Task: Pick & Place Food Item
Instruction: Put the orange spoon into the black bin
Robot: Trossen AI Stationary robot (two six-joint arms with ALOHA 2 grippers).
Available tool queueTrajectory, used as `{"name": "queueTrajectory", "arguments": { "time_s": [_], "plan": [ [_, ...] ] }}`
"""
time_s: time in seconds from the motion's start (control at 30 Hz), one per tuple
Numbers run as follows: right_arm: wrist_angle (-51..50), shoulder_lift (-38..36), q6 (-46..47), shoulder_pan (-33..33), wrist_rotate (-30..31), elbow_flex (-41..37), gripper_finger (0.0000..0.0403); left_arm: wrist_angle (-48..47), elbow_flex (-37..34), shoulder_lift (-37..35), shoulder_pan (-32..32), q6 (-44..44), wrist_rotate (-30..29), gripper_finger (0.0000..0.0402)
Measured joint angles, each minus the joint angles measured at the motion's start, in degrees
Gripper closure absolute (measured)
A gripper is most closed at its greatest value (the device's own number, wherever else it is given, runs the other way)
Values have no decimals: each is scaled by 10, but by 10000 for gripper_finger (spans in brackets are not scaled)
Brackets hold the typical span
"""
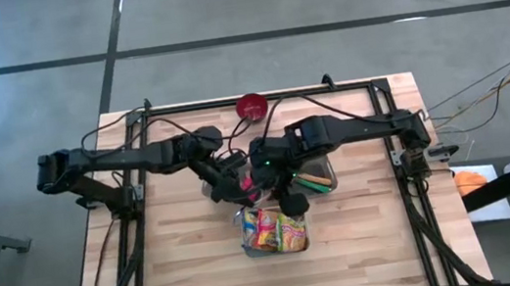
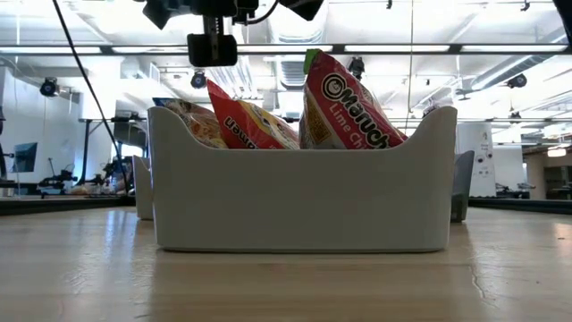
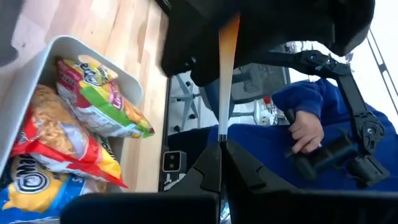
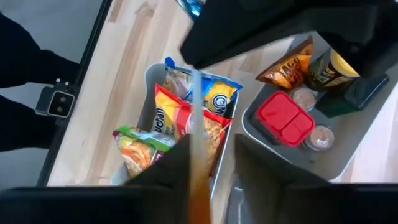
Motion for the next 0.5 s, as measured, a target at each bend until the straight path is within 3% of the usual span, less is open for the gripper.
{"name": "queueTrajectory", "arguments": {
  "time_s": [0.13, 0.3, 0.5],
  "plan": [
    [0, -6, -12, 1, -1, 1, 376, 0, 0, 0, 2, -1, -2, 401],
    [-10, -11, 2, 0, 1, 0, 393, 15, 1, 0, 11, -16, 0, 395],
    [-26, -12, 44, 0, 23, -1, 395, 15, 8, -5, 20, -12, -3, 344]
  ]
}}
